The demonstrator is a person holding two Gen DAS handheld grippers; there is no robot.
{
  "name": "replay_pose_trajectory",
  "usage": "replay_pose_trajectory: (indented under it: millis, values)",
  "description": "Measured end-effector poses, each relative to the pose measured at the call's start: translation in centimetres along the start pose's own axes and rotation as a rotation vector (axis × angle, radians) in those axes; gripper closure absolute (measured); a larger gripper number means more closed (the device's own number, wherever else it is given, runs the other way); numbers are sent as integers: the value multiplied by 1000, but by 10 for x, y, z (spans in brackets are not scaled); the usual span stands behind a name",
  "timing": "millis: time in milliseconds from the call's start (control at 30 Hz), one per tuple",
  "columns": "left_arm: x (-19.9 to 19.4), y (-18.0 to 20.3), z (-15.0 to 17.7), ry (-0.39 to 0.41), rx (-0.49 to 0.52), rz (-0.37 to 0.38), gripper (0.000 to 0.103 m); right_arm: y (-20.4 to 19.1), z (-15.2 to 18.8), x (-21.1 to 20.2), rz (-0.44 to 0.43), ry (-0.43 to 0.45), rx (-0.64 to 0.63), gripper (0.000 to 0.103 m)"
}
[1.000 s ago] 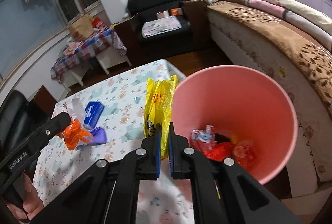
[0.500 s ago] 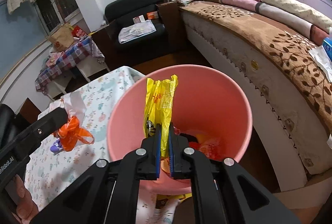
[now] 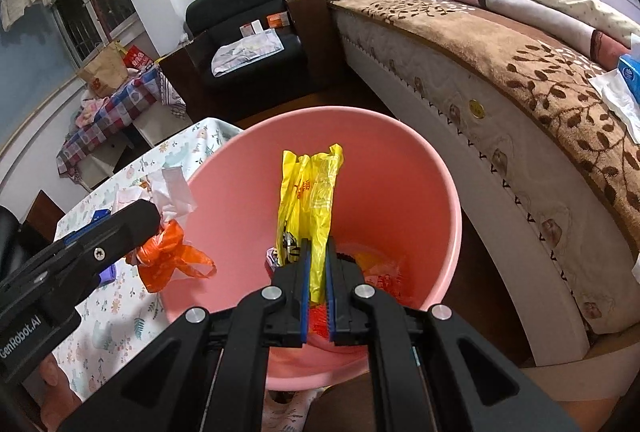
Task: Collect trash
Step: 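Open both tools to drop the orange and yellow bags into the bucket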
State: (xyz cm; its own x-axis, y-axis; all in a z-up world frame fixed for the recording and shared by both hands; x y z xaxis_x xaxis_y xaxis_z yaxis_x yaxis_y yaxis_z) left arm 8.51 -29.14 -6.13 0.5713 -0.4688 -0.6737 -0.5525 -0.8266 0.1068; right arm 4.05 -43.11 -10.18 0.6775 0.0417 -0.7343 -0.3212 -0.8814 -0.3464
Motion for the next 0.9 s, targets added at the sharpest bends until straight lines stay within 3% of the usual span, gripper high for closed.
replay_pose_trajectory:
  millis: [133, 200, 267, 400, 500, 900]
  values:
    - [4, -1, 1, -17, -5, -10, 58, 4, 0, 3, 3, -5, 3, 97]
    - [4, 0, 1, -21, -2, -8, 47, 6, -1, 4, 4, -2, 6, 97]
    - [4, 2, 0, -18, 5, -11, 44, 7, -1, 3, 3, 7, 7, 97]
    - [1, 6, 0, -9, 20, -17, 43, 8, -2, 1, -1, 16, 8, 89]
    - [-3, 8, -1, 0, 26, -17, 43, 8, -3, -2, 3, 32, 6, 74]
    - [-24, 14, -3, 38, 47, -26, 43, -1, 0, -21, -7, 61, -16, 73]
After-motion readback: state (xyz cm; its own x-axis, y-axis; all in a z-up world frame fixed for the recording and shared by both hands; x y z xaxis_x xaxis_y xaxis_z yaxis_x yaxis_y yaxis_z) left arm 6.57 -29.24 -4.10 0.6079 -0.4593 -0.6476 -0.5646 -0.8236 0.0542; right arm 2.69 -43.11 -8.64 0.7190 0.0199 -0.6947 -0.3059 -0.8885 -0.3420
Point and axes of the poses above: each gripper's, at about its wrist camera, not at the fingertips, and x roughly the way its jaws point, y to its right, z to its underside, the point moved 4 cm from there along x, roughly the way its jaws point, and after that the axes turned 7 degrees about x, right-handed, at the moved point
